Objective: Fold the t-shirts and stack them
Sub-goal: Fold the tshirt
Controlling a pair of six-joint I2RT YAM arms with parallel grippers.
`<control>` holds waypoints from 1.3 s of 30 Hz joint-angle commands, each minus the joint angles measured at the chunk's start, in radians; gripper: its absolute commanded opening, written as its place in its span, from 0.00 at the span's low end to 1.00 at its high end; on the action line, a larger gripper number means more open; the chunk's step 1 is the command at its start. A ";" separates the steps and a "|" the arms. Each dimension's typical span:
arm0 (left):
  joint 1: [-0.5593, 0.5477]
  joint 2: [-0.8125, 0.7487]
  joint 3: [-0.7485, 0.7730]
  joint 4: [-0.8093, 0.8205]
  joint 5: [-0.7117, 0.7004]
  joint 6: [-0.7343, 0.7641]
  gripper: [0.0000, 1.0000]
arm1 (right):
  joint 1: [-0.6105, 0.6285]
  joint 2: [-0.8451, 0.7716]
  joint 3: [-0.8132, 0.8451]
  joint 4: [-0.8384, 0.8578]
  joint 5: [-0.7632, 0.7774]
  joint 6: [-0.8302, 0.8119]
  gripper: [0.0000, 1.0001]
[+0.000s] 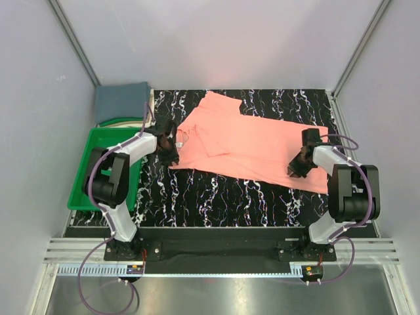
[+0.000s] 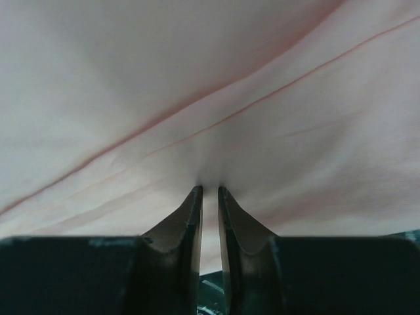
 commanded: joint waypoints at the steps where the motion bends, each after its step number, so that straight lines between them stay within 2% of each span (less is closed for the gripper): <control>1: -0.004 0.034 -0.006 0.006 -0.151 -0.018 0.33 | -0.091 0.005 -0.011 -0.045 0.097 -0.080 0.22; 11: -0.017 0.068 0.046 -0.036 -0.228 0.001 0.33 | -0.121 0.003 -0.017 -0.059 0.117 -0.118 0.22; 16: -0.023 0.000 0.068 -0.086 -0.198 0.015 0.35 | -0.155 -0.015 -0.015 -0.067 0.128 -0.162 0.22; 18: -0.027 -0.058 0.080 -0.114 -0.172 0.027 0.39 | -0.152 -0.051 -0.017 -0.064 0.068 -0.172 0.24; 23: -0.024 -0.147 0.175 -0.207 -0.092 0.102 0.45 | -0.102 -0.219 0.005 -0.056 0.068 -0.186 0.31; 25: -0.023 -0.170 0.218 -0.215 -0.038 0.143 0.47 | -0.011 -0.258 0.035 -0.027 0.078 -0.190 0.35; 26: -0.009 -0.181 0.227 -0.214 0.047 0.153 0.47 | 0.013 -0.273 0.046 -0.008 0.077 -0.192 0.36; 28: 0.040 -0.205 0.233 -0.206 0.130 0.148 0.48 | 0.142 -0.263 0.084 0.065 0.019 -0.207 0.46; 30: 0.080 -0.224 0.200 -0.180 0.236 0.122 0.48 | 0.229 -0.217 0.139 0.093 0.046 -0.215 0.49; 31: 0.115 -0.231 0.184 -0.168 0.275 0.122 0.48 | 0.322 -0.200 0.159 0.122 0.072 -0.222 0.49; 34: 0.153 -0.274 0.100 -0.094 0.414 0.105 0.47 | 0.461 -0.074 0.265 0.177 0.158 -0.270 0.47; 39: 0.155 -0.308 0.026 -0.016 0.416 0.077 0.48 | 0.587 0.165 0.434 0.217 0.213 -0.415 0.40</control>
